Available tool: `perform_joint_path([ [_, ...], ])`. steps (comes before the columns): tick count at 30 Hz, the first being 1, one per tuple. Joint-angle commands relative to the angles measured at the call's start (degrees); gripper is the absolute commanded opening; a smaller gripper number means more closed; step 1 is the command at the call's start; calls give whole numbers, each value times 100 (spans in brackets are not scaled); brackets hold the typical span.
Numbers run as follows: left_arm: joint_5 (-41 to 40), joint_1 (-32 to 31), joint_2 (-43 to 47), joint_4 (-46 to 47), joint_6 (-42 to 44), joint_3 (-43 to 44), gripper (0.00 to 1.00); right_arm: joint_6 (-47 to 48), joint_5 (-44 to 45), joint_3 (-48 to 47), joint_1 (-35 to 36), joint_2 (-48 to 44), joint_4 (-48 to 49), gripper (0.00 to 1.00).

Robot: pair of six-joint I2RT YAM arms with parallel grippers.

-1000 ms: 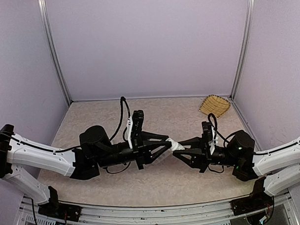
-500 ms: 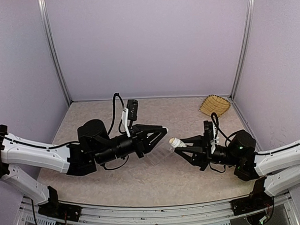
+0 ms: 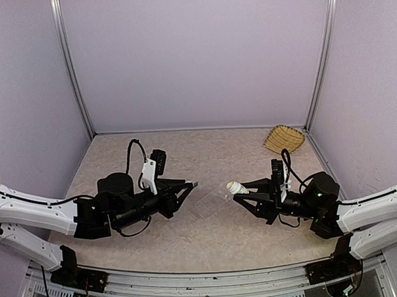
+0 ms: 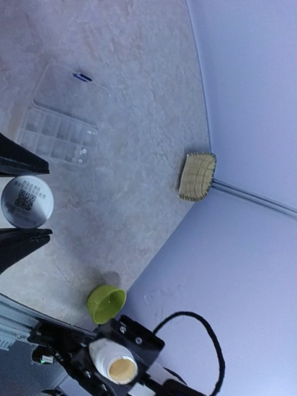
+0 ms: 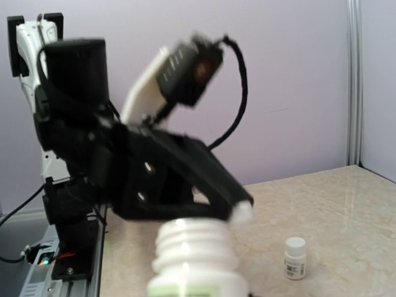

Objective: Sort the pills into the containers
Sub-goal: Unscrew the lid of the pill bottle, then place the lid of the pill bottle at the center of the board.

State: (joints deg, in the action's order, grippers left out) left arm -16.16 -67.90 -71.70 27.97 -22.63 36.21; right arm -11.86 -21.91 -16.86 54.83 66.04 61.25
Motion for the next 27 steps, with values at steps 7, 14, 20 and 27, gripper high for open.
perform_joint_path([
  [7,-1037,251,291,-836,58,-830,25,-123,-94,100,-86,-8,253,16],
  [14,-1174,512,0,-750,13,-1272,25,-156,-130,78,-103,57,314,16],
  [20,-1072,815,-465,-532,36,-1416,26,-174,-129,91,-124,117,363,16],
  [27,-941,1132,-1044,-247,91,-1411,25,-241,-156,156,-166,120,466,16],
])
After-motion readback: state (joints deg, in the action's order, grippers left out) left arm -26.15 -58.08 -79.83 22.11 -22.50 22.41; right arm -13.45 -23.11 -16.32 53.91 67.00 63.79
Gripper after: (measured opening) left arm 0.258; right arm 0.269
